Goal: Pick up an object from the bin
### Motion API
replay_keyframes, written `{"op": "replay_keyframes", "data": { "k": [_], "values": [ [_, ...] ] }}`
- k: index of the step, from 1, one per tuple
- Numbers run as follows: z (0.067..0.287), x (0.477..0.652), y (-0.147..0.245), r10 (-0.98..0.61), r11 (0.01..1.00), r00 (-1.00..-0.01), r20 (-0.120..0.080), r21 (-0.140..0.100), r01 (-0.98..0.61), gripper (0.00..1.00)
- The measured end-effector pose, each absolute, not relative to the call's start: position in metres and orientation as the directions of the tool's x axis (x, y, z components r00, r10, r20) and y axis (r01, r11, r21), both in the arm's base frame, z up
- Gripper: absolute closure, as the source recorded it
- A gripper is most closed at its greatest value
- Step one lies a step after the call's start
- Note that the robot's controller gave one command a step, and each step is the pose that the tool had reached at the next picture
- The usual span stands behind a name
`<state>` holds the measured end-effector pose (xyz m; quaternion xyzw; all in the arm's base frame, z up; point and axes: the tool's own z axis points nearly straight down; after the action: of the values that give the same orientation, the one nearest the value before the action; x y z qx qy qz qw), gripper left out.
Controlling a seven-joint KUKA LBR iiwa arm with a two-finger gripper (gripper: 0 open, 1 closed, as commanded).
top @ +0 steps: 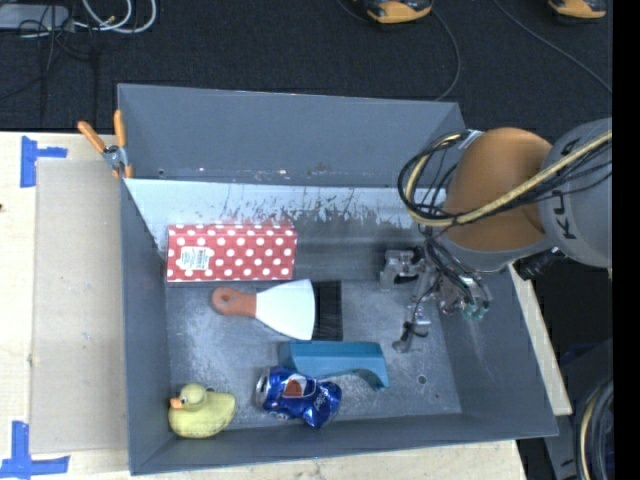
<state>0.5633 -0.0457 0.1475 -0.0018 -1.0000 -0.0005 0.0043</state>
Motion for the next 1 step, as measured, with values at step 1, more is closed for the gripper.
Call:
{"op": "replay_keyframes", "data": {
  "k": [1],
  "values": [
    [0.1521,0.5649,-0.0457,0.003,1.000,-1.000,0.001,0.000,0.003,0.00]
  ]
}}
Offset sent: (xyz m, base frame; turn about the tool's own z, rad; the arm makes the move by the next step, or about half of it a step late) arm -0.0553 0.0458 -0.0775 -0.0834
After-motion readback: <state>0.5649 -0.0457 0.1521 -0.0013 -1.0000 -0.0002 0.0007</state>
